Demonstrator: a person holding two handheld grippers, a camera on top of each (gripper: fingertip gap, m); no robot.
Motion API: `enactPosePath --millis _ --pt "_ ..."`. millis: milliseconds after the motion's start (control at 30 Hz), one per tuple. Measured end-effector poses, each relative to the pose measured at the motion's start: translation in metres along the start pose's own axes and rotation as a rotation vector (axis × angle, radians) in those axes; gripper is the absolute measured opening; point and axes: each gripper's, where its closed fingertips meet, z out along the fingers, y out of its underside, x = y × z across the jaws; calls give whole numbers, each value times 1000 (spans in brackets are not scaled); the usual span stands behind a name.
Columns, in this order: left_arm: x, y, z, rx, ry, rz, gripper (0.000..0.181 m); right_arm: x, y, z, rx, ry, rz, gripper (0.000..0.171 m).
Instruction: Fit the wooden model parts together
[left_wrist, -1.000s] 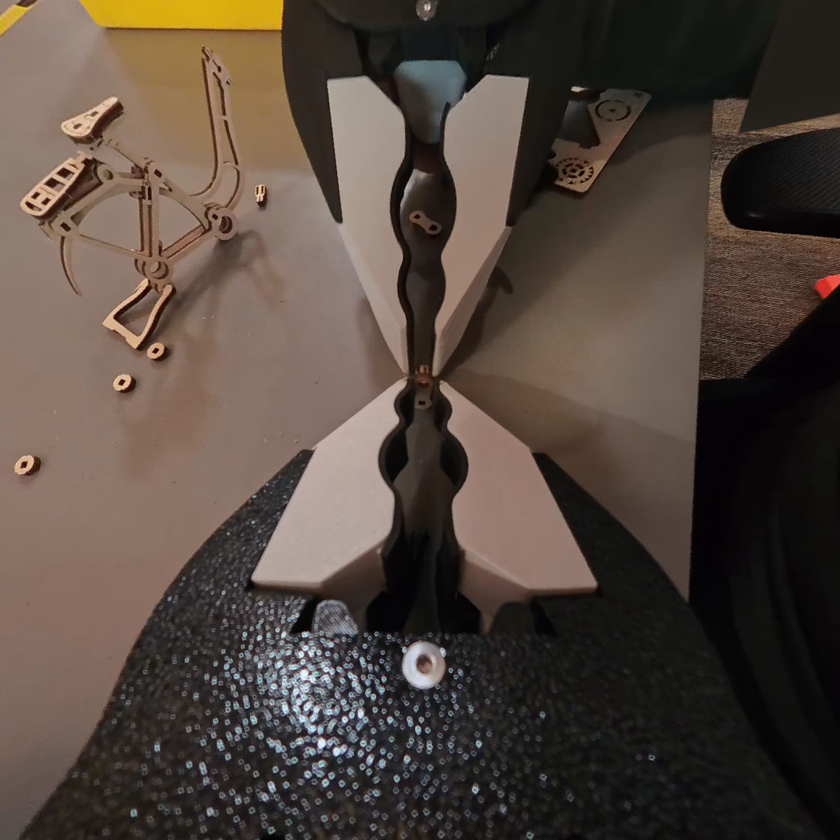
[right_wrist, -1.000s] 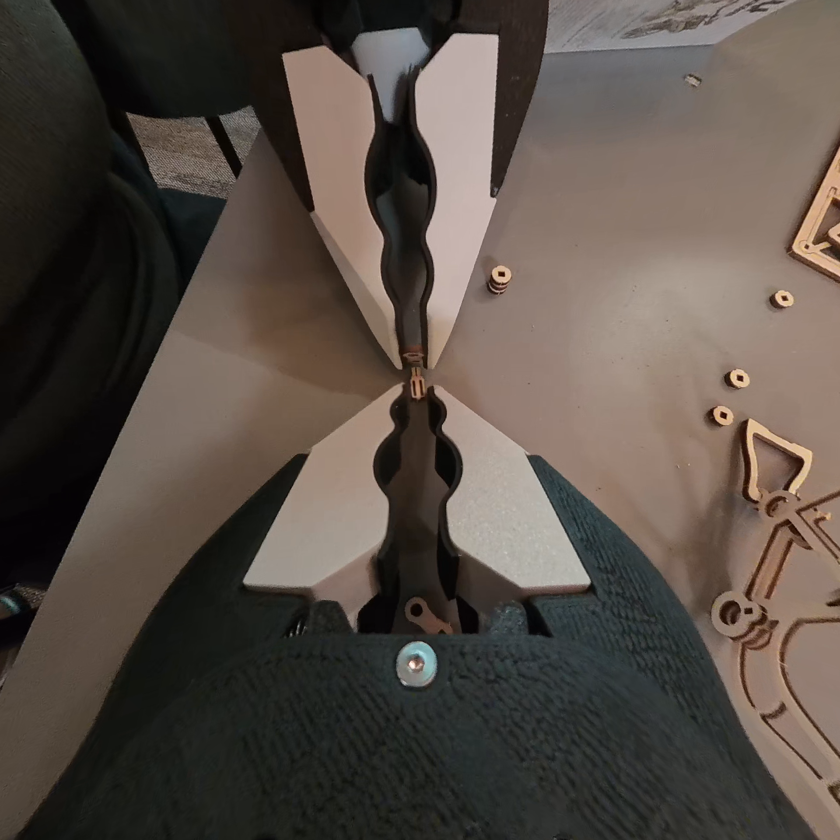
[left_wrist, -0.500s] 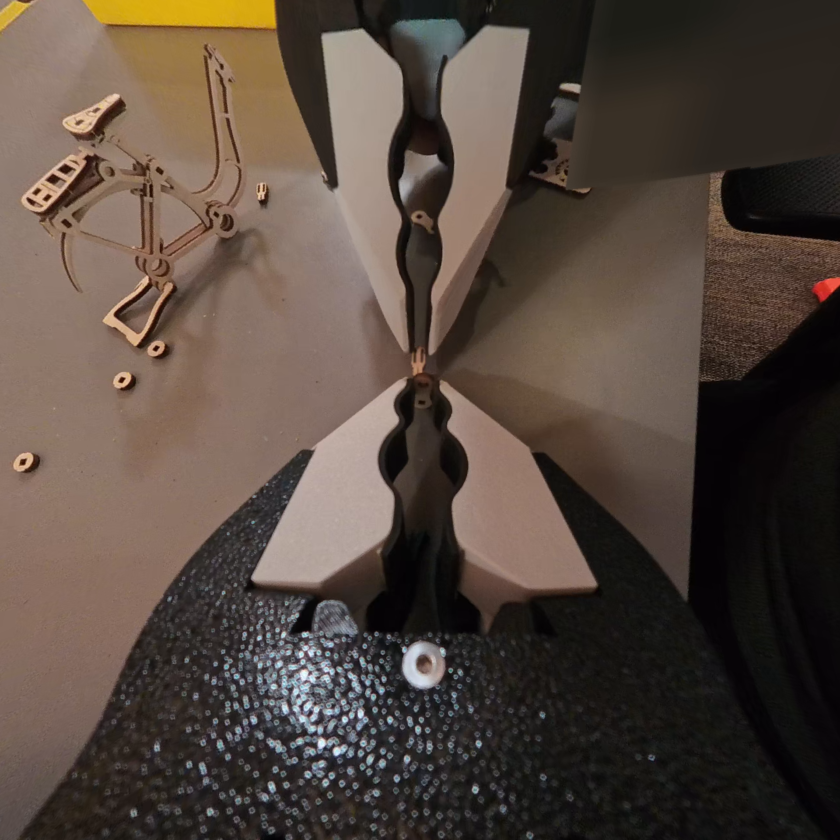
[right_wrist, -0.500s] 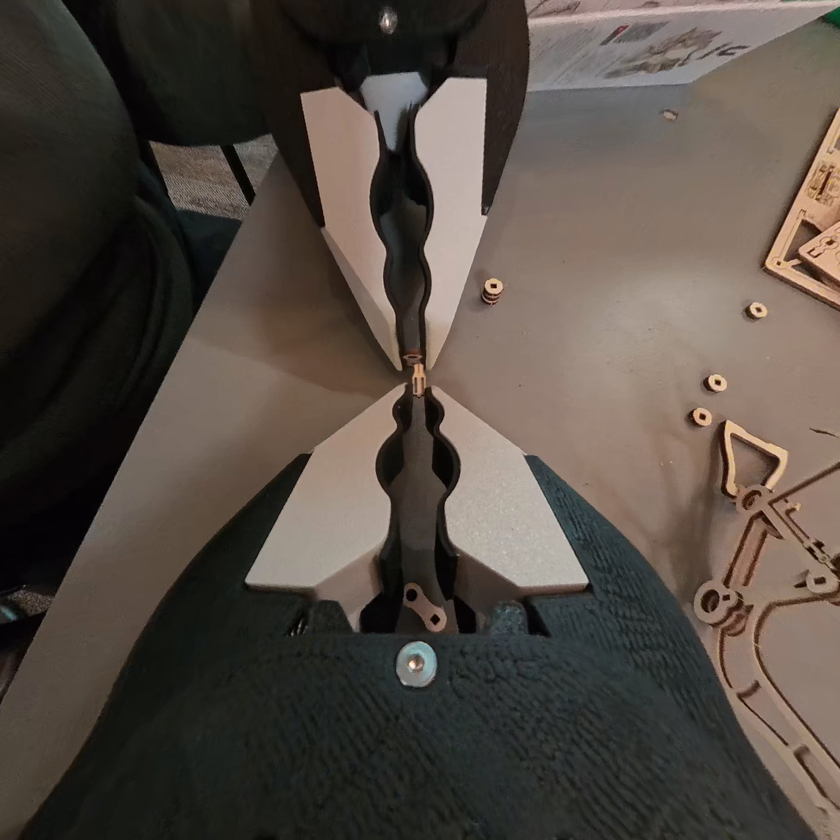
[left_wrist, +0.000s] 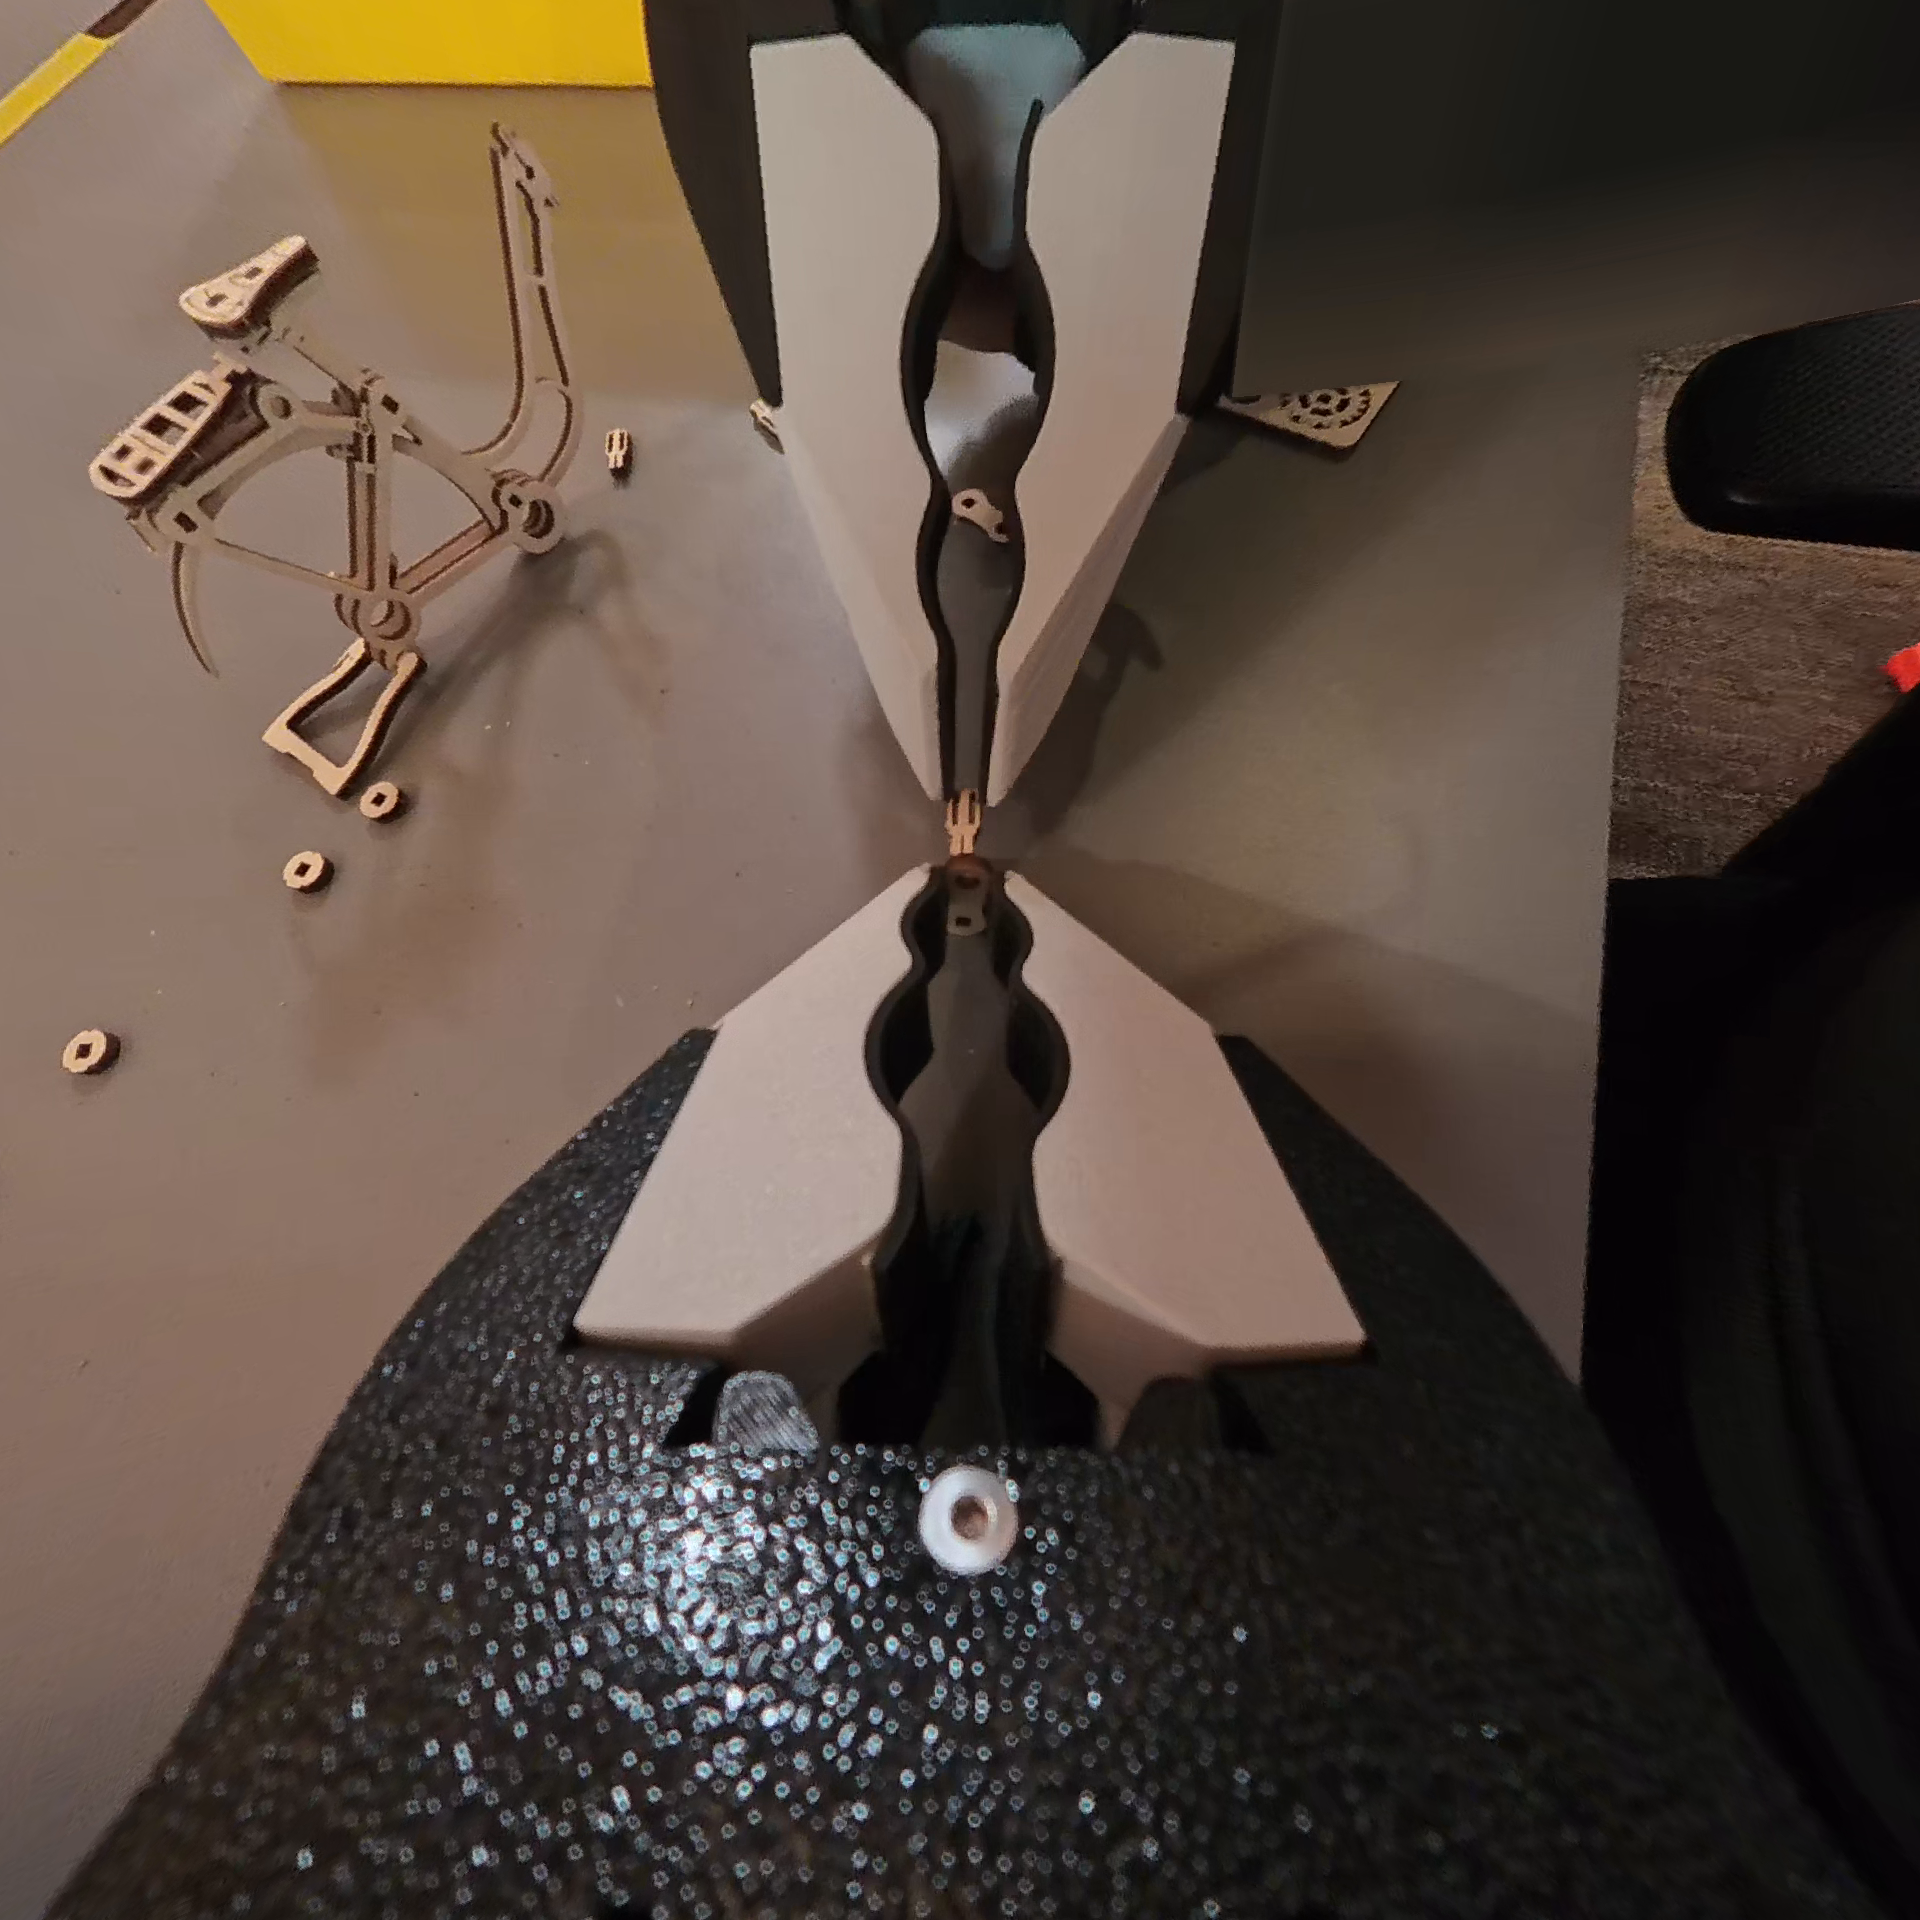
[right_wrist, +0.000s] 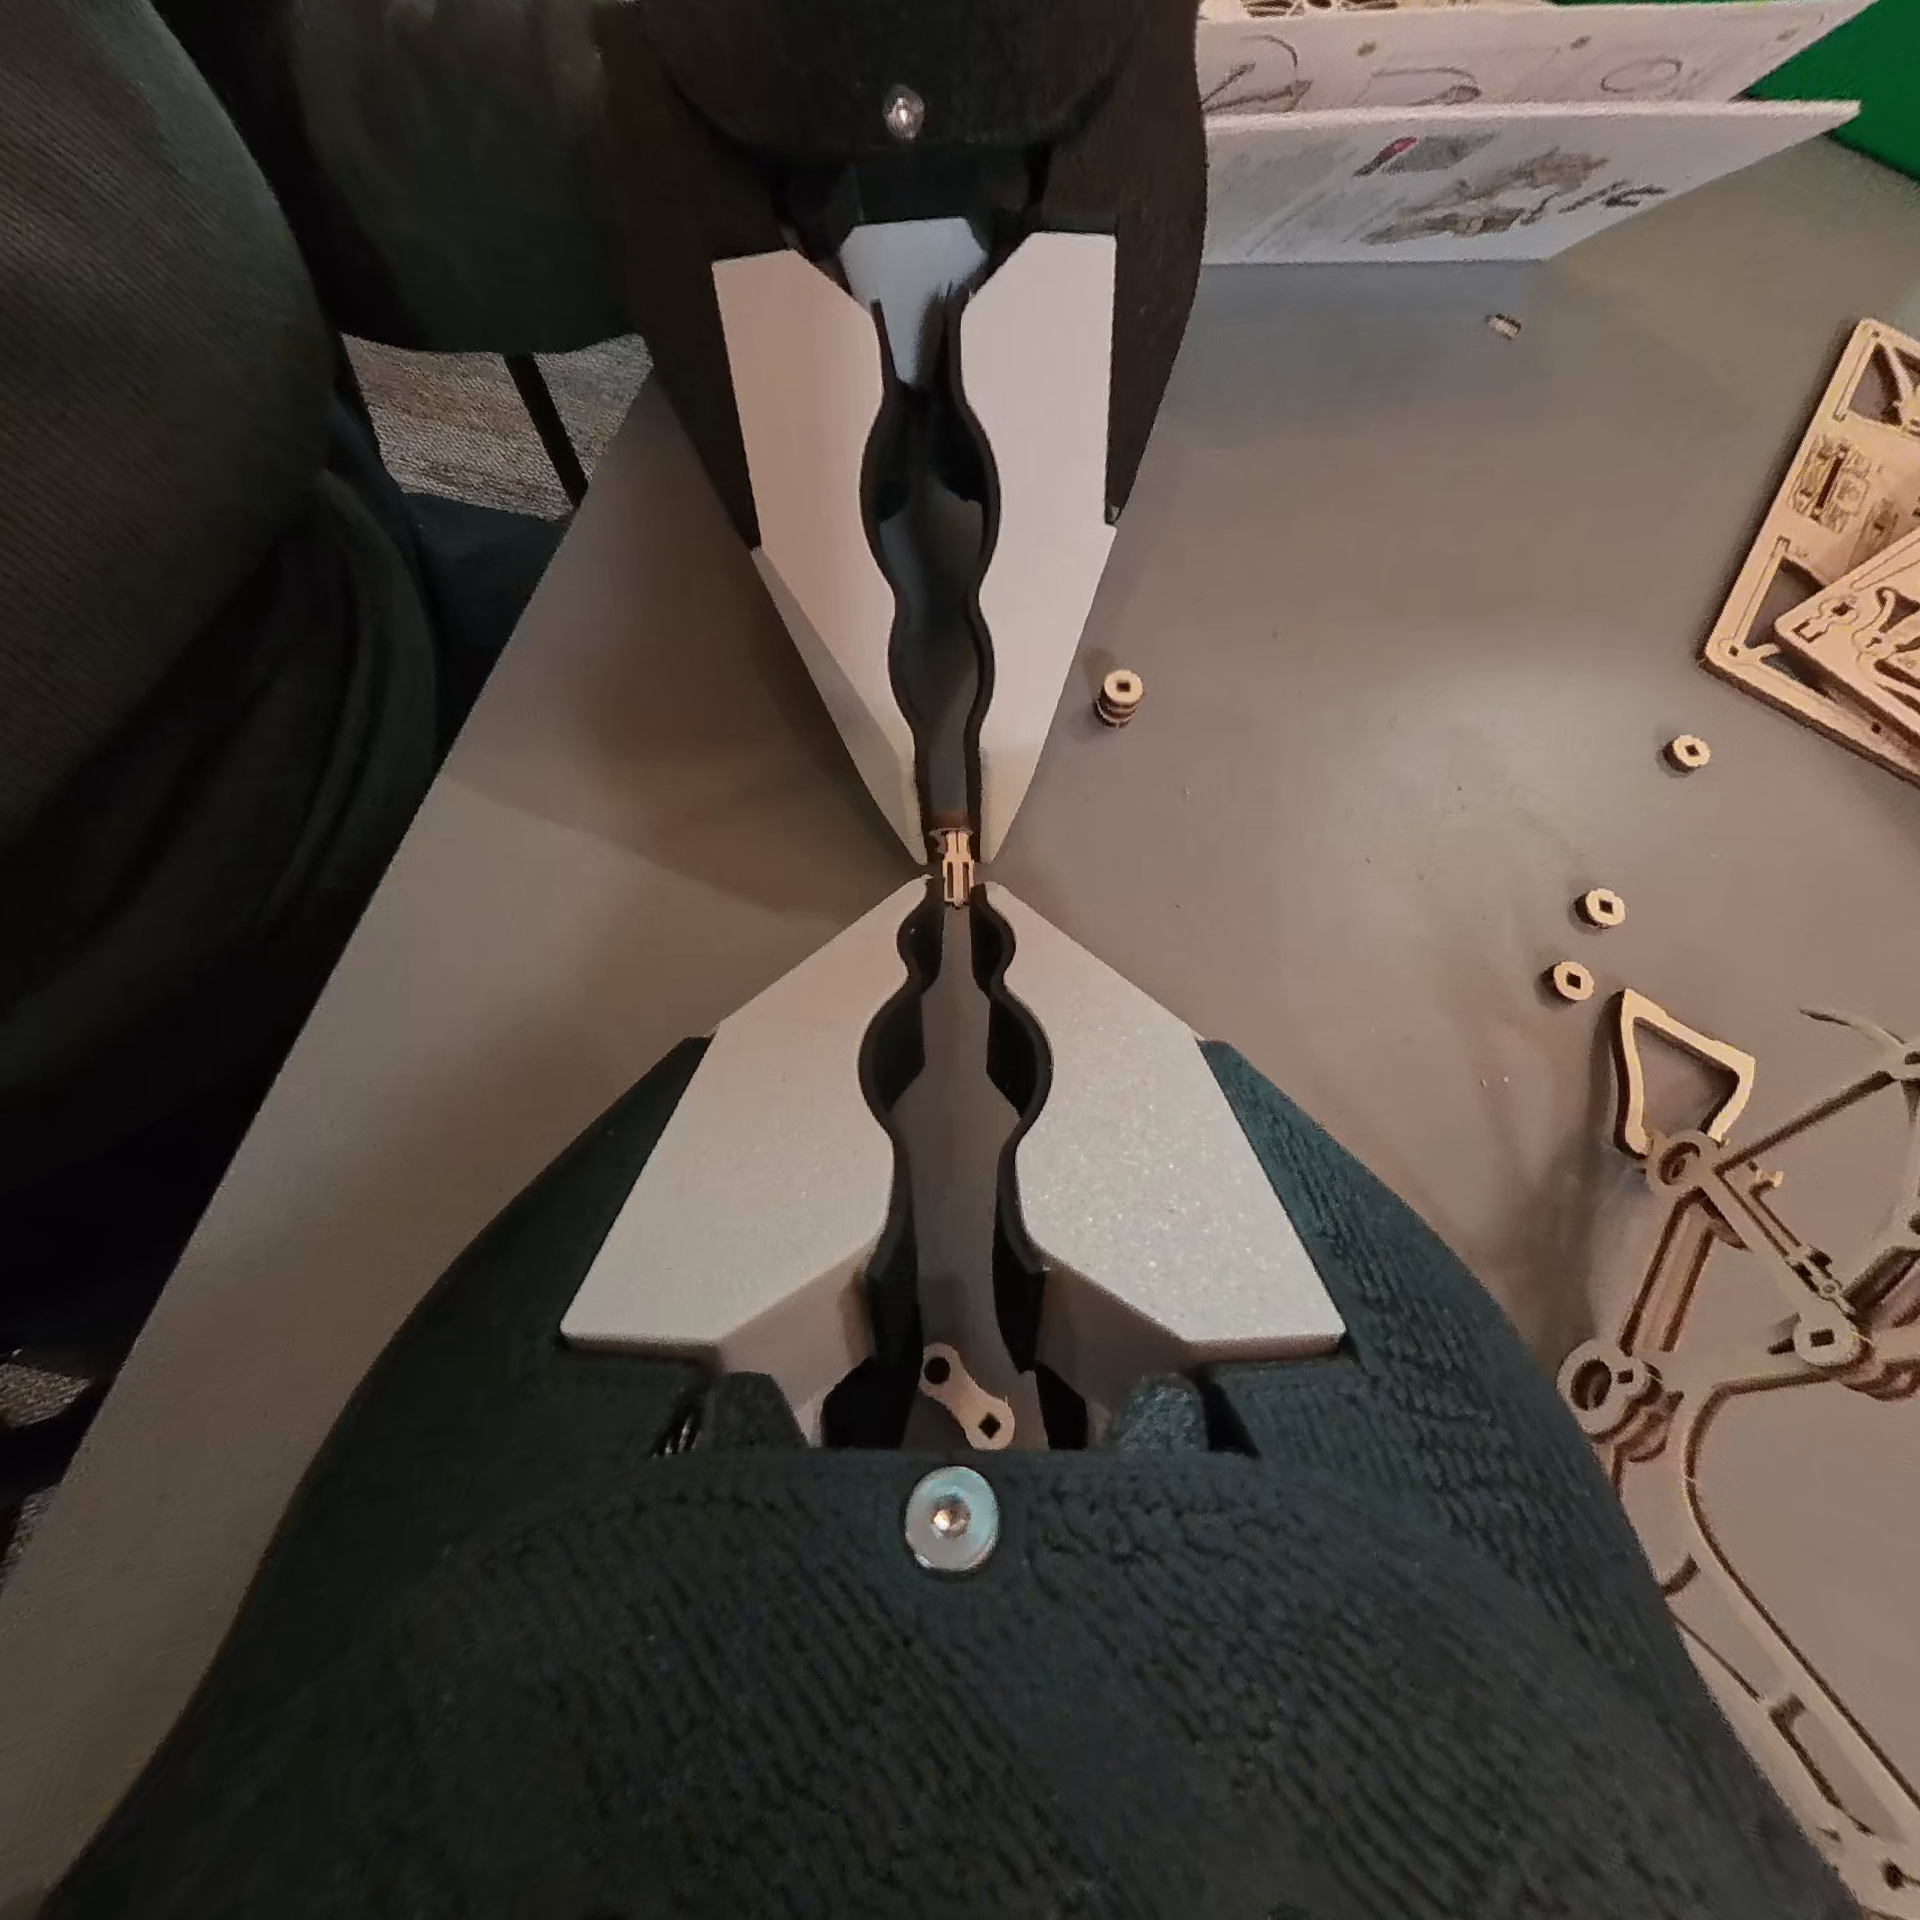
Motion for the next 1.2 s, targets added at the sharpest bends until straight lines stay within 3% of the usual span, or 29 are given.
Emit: enactPosePath --millis 633,1200 --pt "-2 -15 -14 126 55 -86 5 0 -13 -5 88 -1 -2 3" --pt "-1 -14 -13 116 51 -77 5 1 -14 -6 96 4 -4 3"
